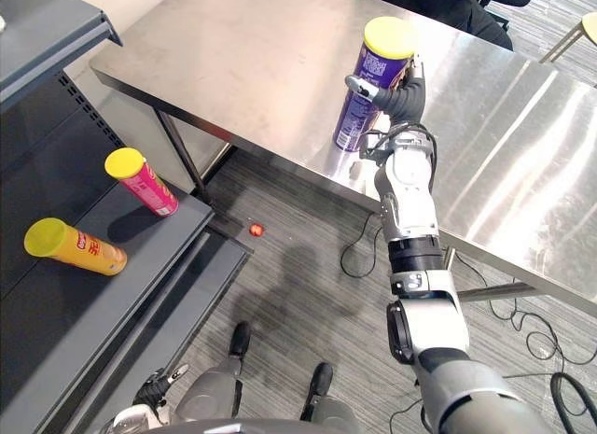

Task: Put the gum and the chips on the shelf.

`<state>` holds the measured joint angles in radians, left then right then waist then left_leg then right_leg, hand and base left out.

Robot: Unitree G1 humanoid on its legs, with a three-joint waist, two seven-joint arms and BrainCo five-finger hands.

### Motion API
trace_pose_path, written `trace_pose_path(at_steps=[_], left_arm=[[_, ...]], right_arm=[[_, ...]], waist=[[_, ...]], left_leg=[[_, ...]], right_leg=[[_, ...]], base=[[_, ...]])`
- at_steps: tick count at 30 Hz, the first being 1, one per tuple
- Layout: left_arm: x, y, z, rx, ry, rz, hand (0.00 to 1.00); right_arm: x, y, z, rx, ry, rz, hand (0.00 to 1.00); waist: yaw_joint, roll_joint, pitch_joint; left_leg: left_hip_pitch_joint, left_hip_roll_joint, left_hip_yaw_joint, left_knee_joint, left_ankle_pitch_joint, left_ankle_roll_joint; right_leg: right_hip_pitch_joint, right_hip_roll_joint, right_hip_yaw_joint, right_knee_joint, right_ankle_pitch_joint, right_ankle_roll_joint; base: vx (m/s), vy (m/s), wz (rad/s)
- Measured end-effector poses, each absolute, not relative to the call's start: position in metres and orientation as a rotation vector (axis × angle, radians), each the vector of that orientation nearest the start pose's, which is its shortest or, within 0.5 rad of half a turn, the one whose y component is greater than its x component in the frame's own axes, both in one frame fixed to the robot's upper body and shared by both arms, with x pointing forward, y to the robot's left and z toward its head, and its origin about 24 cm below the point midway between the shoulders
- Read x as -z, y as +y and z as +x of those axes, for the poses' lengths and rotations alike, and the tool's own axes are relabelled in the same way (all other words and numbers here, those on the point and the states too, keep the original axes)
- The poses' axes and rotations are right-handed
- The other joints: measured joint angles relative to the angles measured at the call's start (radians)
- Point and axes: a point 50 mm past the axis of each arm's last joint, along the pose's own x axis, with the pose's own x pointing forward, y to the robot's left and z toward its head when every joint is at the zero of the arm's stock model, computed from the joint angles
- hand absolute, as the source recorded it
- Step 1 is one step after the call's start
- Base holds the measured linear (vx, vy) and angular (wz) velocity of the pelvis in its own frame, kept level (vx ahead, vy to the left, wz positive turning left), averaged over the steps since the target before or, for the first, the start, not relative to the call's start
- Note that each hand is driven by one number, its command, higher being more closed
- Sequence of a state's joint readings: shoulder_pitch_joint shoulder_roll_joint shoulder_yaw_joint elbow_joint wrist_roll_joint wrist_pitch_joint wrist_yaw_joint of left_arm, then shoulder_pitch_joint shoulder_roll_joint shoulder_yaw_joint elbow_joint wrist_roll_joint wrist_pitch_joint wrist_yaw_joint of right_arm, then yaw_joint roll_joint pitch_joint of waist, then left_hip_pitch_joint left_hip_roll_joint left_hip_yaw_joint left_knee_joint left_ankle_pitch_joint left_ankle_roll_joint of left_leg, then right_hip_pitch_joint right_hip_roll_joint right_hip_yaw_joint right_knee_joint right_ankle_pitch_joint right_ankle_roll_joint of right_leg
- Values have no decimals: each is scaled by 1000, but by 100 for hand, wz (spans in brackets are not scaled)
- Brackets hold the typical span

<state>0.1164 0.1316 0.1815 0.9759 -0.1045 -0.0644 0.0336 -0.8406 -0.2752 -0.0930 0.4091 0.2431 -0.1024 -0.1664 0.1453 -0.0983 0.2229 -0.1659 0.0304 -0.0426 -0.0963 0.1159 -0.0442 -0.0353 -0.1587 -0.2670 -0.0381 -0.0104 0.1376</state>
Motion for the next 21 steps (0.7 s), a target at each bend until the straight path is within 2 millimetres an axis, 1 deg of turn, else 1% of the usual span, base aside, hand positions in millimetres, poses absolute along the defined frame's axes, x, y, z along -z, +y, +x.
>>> trace_pose_path(at_steps=[10,17,21], left_arm=[[150,230,98,-349,992,-42,0],[149,229,100,-342,991,-37,0],[149,229,100,-342,992,-37,0]], right_arm=[[-235,-181,377,131,-518,70,100],[-234,-181,377,133,-518,71,100],[-230,-183,374,137,-519,69,100]], waist=[[3,-3,1],[4,-2,2],[3,-2,1]], left_leg=[[-16,0,-8,0,2,-1],[-20,-1,-21,0,5,-2],[-16,-1,-23,0,5,-2]], right_leg=[[-12,1,-7,0,0,0],[-11,2,-17,0,0,-1],[-5,2,-19,0,0,-1]], base=[[4,1,1],[-4,4,4],[0,0,0]])
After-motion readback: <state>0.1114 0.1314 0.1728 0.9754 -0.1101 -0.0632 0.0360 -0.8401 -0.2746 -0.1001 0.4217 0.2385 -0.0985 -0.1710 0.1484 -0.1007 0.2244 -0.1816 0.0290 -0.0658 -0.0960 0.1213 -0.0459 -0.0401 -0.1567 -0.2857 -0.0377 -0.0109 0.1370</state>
